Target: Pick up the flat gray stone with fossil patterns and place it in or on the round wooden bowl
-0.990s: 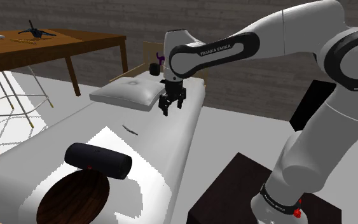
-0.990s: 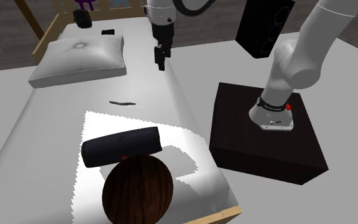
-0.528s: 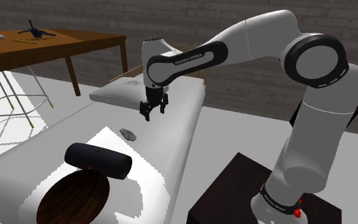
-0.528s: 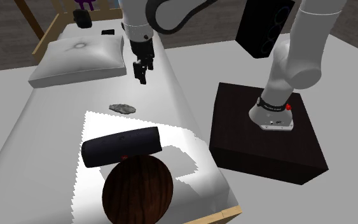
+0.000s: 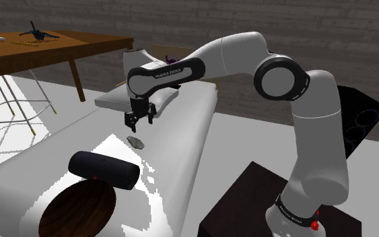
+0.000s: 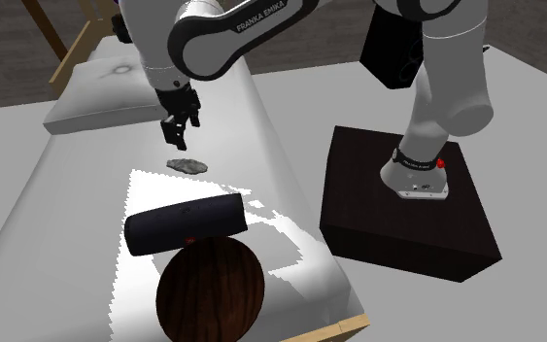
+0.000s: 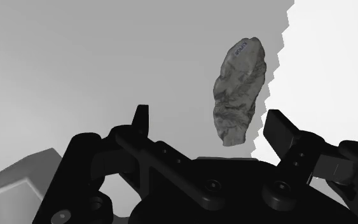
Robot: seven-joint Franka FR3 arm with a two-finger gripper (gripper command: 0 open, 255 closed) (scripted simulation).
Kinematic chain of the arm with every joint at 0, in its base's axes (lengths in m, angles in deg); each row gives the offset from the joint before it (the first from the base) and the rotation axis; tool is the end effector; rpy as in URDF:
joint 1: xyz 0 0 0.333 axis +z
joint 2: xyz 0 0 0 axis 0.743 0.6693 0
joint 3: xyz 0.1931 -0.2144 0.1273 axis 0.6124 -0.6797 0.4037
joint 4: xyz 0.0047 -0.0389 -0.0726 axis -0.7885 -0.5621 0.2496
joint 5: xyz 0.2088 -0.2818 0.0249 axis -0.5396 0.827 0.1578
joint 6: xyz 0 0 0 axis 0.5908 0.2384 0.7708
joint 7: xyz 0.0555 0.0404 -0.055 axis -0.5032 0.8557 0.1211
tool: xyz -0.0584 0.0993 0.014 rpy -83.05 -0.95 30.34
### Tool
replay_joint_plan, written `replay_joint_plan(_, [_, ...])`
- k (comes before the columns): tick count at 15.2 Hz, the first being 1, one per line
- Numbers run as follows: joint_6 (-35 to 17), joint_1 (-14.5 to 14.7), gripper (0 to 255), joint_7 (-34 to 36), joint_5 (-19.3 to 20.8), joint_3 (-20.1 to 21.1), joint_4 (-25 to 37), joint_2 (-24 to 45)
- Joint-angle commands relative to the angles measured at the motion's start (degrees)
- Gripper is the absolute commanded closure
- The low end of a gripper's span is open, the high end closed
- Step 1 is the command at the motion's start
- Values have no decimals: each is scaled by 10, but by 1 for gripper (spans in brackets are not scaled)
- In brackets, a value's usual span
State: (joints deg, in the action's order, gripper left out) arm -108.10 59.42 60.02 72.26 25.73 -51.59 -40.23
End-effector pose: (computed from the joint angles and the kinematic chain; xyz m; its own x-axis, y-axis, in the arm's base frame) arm 0.6126 0.2114 0.4187 0.9988 0.0461 0.0144 0.0457 -0.9987 0.0239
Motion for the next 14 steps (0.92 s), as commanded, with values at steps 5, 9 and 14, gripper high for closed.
replay_joint_plan(5, [-17, 9, 0, 7, 7, -1, 26, 43])
replay_joint_plan(9, [-40, 9, 0, 8, 9, -2, 11, 51])
replay_joint_plan(14, [-39, 9, 0, 8, 9, -2, 11, 52])
